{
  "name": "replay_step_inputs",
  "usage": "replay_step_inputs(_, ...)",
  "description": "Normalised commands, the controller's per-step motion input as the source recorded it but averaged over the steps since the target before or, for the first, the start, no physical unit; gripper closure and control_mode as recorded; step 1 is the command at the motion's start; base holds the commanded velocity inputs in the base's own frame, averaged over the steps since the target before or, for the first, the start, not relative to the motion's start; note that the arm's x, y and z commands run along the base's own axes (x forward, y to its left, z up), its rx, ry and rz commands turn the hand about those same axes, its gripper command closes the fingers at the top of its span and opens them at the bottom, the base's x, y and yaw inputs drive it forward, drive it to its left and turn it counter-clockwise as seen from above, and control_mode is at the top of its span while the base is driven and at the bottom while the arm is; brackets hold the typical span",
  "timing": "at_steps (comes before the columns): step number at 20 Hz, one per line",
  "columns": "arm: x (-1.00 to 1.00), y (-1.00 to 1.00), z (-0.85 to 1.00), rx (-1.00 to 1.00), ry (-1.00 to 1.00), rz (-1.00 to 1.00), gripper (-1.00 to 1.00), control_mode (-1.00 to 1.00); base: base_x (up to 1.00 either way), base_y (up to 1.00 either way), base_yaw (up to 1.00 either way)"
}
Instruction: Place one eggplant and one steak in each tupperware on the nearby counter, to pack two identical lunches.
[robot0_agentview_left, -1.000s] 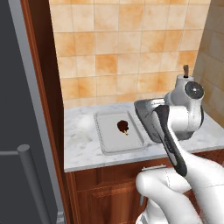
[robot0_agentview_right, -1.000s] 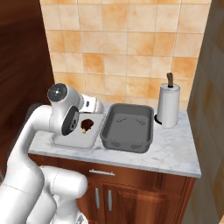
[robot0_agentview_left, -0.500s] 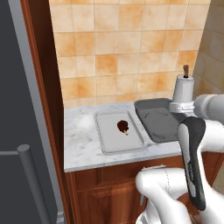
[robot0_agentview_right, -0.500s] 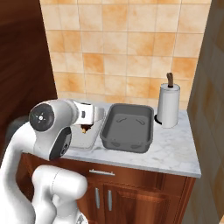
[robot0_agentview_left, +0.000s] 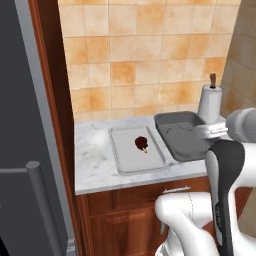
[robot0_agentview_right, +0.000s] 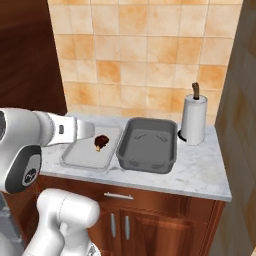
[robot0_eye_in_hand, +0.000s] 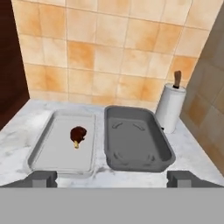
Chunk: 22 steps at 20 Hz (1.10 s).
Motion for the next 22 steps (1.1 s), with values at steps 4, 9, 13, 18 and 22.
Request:
replay_step_inputs(4,0.0,0.0,0.0,0.0,0.0,0.0,-1.0,1.0,-0.9,0.03,0.0)
replay_step_inputs(9,0.0,0.0,0.0,0.0,0.0,0.0,-1.0,1.0,-1.0,0.0,0.01)
replay_step_inputs(13,0.0,0.0,0.0,0.0,0.0,0.0,-1.0,1.0,-1.0,0.0,0.0)
replay_step_inputs(18,0.0,0.0,0.0,0.0,0.0,0.0,-1.0,1.0,-0.87,0.17,0.0)
replay_step_inputs(22,0.0,0.0,0.0,0.0,0.0,0.0,-1.0,1.0,-0.57,0.84,0.0)
